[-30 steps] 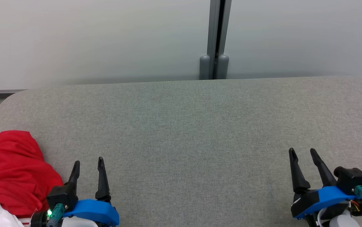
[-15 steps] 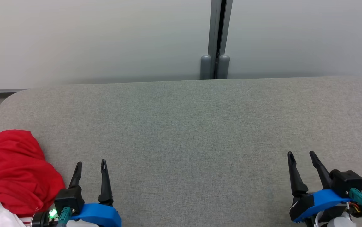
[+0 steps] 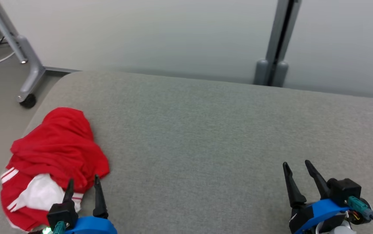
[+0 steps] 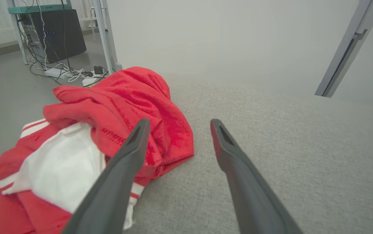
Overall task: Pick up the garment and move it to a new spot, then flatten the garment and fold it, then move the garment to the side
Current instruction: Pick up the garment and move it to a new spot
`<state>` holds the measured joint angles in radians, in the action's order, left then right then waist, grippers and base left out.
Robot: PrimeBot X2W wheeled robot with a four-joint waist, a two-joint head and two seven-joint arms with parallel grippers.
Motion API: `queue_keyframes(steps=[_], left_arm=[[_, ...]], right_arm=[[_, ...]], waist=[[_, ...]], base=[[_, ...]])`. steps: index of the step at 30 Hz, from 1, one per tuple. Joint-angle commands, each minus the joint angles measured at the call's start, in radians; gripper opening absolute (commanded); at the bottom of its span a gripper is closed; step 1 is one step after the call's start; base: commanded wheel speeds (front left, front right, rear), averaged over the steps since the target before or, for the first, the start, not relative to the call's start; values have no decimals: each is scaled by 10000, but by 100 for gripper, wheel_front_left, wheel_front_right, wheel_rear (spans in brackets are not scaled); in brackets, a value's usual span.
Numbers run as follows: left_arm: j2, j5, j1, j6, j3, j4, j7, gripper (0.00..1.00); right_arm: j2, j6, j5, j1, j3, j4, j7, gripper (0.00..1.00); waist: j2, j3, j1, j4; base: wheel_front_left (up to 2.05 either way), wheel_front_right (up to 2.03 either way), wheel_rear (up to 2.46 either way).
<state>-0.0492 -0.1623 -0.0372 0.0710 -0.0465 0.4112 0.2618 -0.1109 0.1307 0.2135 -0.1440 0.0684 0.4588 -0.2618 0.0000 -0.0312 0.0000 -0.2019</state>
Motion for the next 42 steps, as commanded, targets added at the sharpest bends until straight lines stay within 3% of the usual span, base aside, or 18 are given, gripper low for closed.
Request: queue_keyframes(steps=[1, 9, 16, 22, 30, 36, 42], left_arm=[[-15, -16, 106, 28, 101, -26, 49, 100], [-4, -215, 329, 85, 716, -75, 49, 100], [-8, -292, 374, 22, 880, -100, 49, 100], [-10, -481, -268, -116, 1163, -243, 49, 100], [-161, -293, -2134, -825, 2174, 187, 47, 100], [-664, -438, -3654, -1291, 2513, 2097, 41, 100], [-874, -729, -4734, -1156, 2622, 4619, -710, 100]], right_arm=[[-56, 1, 44, 7, 91, -18, -43, 100], [-80, 1, 173, -178, 1172, 20, -41, 100], [-178, 1, 394, -384, 1982, 130, -41, 100], [-463, 1, 478, -452, 2370, 197, -40, 100], [-999, 1, 614, -605, 2213, 50, -40, 100], [-1209, 1, 726, -724, 2262, 55, -17, 100], [-1304, -7, 865, -878, 2346, 179, -6, 100]], waist=[[0, -347, 0, -610], [0, -495, 0, -2073], [0, -644, 0, -2398], [0, -990, 0, -2161], [0, -1907, 0, -1608], [0, -2521, 0, -1185], [0, -2808, 0, -842]], base=[[0, 0, 0], [0, 0, 0], [0, 0, 0], [0, 0, 0], [0, 0, 0], [0, 0, 0], [0, 0, 0]])
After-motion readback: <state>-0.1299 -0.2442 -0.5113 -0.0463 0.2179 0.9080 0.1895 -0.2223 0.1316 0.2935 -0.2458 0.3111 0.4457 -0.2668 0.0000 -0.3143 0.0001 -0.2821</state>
